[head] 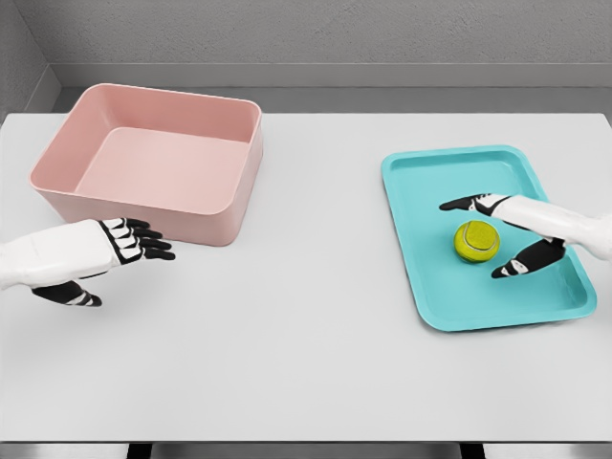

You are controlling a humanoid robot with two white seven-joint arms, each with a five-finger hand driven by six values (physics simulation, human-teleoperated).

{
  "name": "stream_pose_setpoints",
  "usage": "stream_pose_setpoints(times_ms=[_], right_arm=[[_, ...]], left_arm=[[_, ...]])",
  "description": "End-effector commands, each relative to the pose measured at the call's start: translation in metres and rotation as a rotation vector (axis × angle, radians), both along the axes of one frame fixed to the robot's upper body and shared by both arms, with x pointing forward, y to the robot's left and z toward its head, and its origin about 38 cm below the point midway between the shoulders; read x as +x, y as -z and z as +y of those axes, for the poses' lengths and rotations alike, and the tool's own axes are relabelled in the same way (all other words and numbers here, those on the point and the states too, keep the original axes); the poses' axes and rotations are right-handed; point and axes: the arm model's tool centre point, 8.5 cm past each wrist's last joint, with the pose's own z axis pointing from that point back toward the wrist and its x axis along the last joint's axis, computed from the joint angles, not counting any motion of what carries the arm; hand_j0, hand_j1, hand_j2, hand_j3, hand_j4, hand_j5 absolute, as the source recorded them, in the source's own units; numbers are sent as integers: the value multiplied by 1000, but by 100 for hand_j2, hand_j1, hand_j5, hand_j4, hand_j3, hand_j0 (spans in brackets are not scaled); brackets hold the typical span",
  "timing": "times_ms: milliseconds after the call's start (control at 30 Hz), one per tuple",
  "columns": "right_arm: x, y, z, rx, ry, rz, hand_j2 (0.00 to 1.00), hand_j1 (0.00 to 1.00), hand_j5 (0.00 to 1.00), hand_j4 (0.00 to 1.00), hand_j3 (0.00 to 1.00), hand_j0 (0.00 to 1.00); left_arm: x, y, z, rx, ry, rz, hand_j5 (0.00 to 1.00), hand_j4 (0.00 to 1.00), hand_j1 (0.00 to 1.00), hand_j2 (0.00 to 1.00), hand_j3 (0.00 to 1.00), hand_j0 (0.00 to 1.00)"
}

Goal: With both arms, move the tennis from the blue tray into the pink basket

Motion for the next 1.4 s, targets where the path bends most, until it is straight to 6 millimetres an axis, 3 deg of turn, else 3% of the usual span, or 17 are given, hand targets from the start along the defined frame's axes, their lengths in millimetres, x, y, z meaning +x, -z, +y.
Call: stream_pose_setpoints(times_ms=[0, 533, 700, 833, 1367], right_arm=[[2, 6, -2, 1, 15, 11, 100, 100, 100, 100, 100, 100], [12, 25, -8, -37, 62, 31, 100, 100, 100, 100, 100, 100], [18, 22, -11, -44, 73, 21, 100, 100, 100, 100, 100, 100], [20, 33, -12, -53, 91, 39, 100, 100, 100, 100, 100, 100], [23, 31, -10, -54, 91, 31, 98, 98, 98, 98, 98, 98]], left_arm=[[0, 0, 0, -4, -2, 3, 100, 100, 100, 100, 100, 100], [0, 0, 0, -6, -2, 4, 100, 100, 100, 100, 100, 100], [0, 0, 0, -5, -2, 5, 100, 100, 100, 100, 100, 100], [0, 1, 0, -5, -1, 7, 100, 100, 100, 100, 100, 100], [0, 1, 0, -5, -1, 7, 100, 100, 100, 100, 100, 100]])
